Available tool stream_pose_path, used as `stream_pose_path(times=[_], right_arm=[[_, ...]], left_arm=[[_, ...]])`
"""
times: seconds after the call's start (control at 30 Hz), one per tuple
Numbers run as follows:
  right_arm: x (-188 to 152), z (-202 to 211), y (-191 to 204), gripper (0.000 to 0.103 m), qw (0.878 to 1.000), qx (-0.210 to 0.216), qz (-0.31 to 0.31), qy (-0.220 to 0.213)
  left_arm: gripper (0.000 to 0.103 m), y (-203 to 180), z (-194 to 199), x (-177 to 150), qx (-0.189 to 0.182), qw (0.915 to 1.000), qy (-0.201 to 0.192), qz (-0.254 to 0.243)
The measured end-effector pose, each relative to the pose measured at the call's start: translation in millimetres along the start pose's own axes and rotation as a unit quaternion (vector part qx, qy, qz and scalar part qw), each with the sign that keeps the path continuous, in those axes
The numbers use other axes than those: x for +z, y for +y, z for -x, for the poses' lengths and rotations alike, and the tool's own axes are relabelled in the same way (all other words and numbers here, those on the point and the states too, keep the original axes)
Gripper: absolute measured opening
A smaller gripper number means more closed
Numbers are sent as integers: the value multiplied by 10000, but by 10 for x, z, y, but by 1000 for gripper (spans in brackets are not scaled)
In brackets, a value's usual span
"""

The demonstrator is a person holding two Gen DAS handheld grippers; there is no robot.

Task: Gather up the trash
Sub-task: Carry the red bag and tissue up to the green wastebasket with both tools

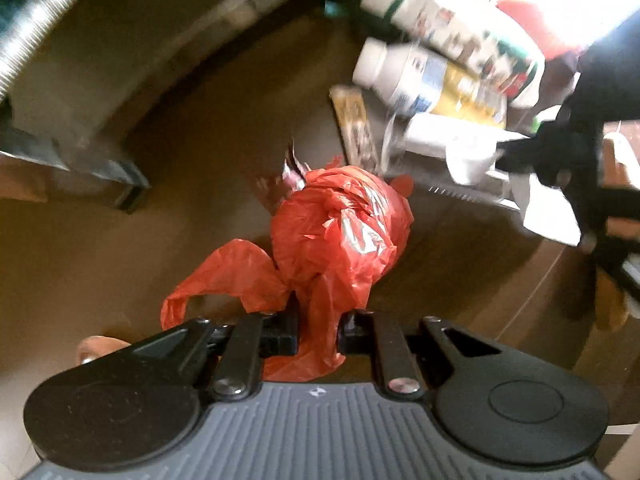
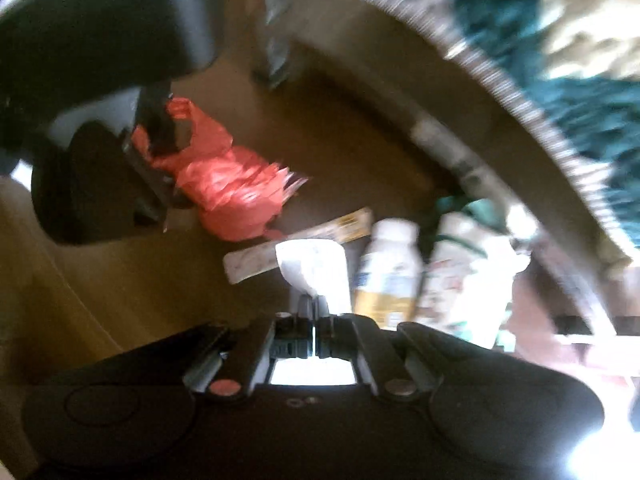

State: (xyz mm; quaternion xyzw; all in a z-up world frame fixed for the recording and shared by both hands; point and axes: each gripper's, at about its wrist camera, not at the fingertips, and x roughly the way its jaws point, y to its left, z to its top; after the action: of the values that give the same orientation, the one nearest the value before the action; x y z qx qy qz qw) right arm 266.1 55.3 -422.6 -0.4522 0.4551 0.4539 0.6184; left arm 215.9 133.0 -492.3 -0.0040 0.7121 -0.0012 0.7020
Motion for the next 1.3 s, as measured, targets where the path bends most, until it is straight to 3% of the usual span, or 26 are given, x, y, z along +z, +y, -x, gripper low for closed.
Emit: stream_pose_path(times=[0.13, 0.3, 0.5, 0.8, 1.1, 1.3], right_arm=[[-96, 598, 2, 0, 9989, -286, -270, -260], [-100, 1542, -62, 0, 9904, -682, -803, -899], [-284, 2529, -212, 0, 9721, -958, -1328, -1677], [-786, 3911, -149, 0, 9433, -1410, -1611, -2538], [-1316, 5005, -371, 0, 8966, -2318, -1797, -3319], [-1630, 5568, -660, 0, 8593, -2970, -1987, -3660]], left_arm=[[15, -51, 474, 0, 58, 9993, -353, 98], [15, -120, 1206, -51, 36, 9951, -906, 400], [15, -262, 2134, -225, 283, 9826, -1741, 585], [15, -595, 3404, -365, 420, 9619, -2588, 779], [15, -1148, 4510, -170, 375, 9367, -3469, 301], [15, -1692, 5315, 157, 273, 9130, -4068, -110]])
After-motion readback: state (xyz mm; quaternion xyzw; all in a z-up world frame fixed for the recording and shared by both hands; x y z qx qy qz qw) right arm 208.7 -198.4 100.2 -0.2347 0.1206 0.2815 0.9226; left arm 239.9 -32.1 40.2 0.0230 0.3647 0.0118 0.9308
